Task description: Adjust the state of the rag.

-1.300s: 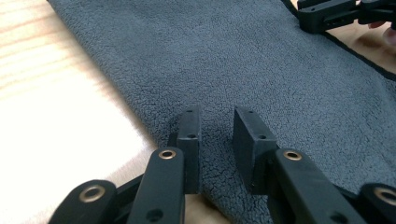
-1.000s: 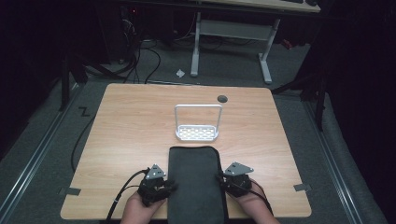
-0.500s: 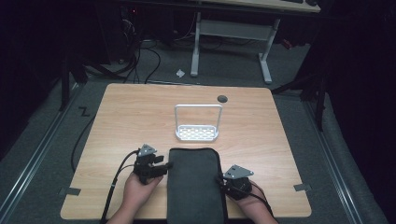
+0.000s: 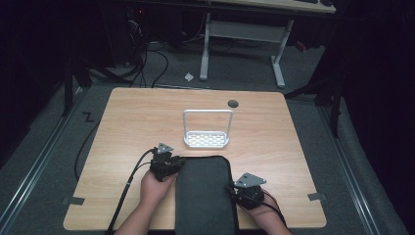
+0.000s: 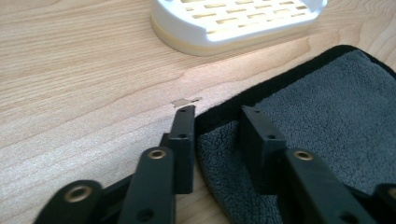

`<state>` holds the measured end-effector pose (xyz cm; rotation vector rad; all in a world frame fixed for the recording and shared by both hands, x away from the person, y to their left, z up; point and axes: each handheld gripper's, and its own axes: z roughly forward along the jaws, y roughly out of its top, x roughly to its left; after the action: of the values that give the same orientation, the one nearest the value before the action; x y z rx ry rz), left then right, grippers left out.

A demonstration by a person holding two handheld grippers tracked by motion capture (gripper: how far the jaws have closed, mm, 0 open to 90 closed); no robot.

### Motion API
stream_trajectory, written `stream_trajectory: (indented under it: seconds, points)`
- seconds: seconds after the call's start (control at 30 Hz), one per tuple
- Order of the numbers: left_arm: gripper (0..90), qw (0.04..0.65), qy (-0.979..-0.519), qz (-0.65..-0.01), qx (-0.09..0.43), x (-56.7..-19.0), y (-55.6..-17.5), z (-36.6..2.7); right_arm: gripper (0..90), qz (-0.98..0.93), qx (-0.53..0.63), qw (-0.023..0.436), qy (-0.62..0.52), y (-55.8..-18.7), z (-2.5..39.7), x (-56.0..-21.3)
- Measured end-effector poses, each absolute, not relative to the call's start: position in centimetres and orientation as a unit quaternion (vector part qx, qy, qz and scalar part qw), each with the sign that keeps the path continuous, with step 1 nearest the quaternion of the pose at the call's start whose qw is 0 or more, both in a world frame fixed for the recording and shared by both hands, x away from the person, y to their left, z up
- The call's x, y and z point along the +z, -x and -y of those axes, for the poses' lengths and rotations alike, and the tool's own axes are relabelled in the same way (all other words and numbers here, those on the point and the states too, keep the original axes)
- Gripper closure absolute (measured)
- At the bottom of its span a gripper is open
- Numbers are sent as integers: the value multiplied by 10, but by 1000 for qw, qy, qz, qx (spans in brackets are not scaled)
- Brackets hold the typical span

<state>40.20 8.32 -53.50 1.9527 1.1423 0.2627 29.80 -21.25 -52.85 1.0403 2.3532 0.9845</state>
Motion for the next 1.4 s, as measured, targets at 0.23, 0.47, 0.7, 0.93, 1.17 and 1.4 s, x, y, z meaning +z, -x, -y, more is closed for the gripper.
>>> stream_trajectory:
  seconds: [0.23, 0.47, 0.7, 0.93, 1.17, 1.4]
  points:
    - [800, 422, -781, -446, 113, -537, -398, -82, 723, -836, 353, 191, -374, -298, 212, -528]
    - [800, 429, -776, -453, 96, -538, -400, -86, 613, -814, 371, 204, -398, -308, 212, -522]
    - [786, 430, -776, -451, 93, -538, -400, -86, 437, -790, 371, 204, -445, -359, 207, -518]
    - [776, 433, -775, -452, 88, -538, -400, -87, 408, -785, 354, 184, -474, -385, 199, -532]
    - [772, 434, -774, -452, 86, -538, -400, -87, 517, -788, 361, 183, -465, -380, 197, -533]
    - [772, 438, -771, -456, 76, -539, -402, -89, 705, -791, 370, 169, -458, -374, 194, -533]
